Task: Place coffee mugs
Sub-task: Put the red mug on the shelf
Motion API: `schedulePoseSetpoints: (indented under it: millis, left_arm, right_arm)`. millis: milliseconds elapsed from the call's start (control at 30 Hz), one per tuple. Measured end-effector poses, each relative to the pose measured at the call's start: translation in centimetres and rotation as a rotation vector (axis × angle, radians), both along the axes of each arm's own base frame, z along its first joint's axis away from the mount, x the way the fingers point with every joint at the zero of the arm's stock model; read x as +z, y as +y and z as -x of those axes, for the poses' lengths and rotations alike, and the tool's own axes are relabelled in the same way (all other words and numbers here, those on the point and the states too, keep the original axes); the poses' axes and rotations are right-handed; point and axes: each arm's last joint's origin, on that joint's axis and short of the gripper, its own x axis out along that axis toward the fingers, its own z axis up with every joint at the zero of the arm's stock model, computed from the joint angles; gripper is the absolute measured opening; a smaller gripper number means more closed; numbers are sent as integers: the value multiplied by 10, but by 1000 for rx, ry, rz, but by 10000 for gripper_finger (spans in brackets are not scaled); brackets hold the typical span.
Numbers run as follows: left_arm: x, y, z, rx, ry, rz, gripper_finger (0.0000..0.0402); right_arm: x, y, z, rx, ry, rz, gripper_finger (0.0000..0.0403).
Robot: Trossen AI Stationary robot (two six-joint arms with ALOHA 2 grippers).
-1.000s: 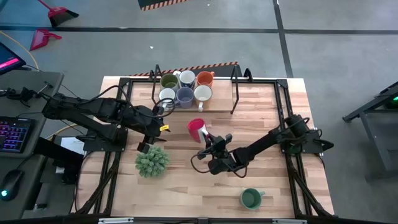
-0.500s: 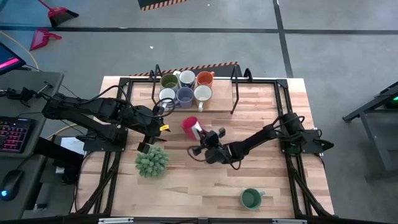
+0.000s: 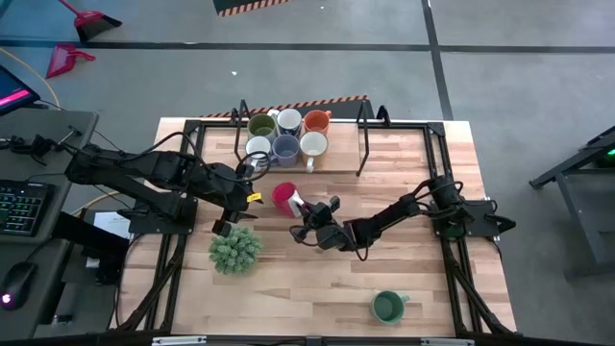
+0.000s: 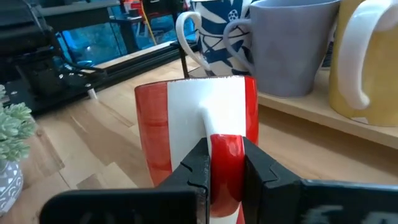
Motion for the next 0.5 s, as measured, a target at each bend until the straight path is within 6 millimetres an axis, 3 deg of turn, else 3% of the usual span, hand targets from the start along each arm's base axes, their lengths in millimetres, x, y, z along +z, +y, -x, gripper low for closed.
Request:
schedulePoseSetpoints:
  millis: [500]
  left_arm:
    - [0, 0, 0, -1, -1, 0, 177]
  right_arm:
    - [0, -4, -3, 62, 2, -26, 20]
